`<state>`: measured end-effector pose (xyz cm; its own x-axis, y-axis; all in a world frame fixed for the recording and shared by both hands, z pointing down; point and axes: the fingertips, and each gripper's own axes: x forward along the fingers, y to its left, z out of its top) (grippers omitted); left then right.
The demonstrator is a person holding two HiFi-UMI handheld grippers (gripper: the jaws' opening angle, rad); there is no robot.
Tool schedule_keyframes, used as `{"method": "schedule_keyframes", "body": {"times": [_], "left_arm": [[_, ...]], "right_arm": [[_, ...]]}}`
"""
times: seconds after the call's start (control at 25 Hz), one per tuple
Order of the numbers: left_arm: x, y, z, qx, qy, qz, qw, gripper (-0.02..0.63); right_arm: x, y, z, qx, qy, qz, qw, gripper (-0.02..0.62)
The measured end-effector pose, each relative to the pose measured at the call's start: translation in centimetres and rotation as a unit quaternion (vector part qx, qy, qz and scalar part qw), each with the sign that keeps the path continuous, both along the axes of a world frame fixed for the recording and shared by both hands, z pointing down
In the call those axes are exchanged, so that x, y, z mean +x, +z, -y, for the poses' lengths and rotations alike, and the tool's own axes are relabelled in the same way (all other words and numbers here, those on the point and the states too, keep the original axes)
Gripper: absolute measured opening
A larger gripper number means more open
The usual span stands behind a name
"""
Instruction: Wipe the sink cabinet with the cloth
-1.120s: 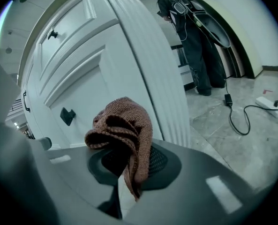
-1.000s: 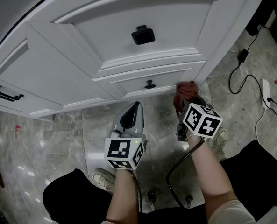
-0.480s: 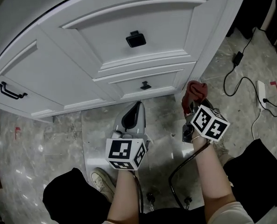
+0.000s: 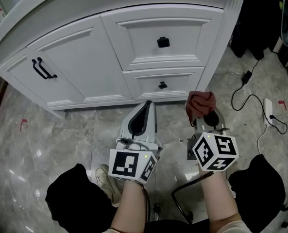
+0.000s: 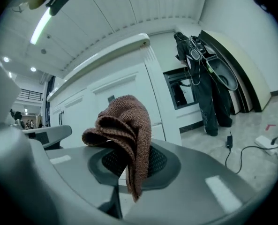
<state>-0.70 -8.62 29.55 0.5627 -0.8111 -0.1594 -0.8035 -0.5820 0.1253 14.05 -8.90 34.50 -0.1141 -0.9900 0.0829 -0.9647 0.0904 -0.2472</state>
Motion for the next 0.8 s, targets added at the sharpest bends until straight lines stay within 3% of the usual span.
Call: {"method": "schedule_keyframes", "body": {"times": [0.12, 0.32, 0.8], "left_arm": [[-0.5, -2.1, -3.2, 0.010, 0.010, -0.018, 0.9997, 0.000], [-0.7, -3.8, -7.9, 0.034, 0.007, 0.016, 0.9993, 0.000], [-2.2, -4.1, -16.2, 0.040, 0.012, 0.027, 0.9987, 0.000]], "right_arm": [[-1.2, -2.2, -3.9, 0.017, -0.010, -0.014, 1.000, 0.081], [-1.7, -3.8, -9.2, 0.030, -0.007, -0.058, 0.998, 0.081], [-2.6, -3.6, -17.3, 0.017, 0.006, -0.050, 0.999, 0.080]]}}
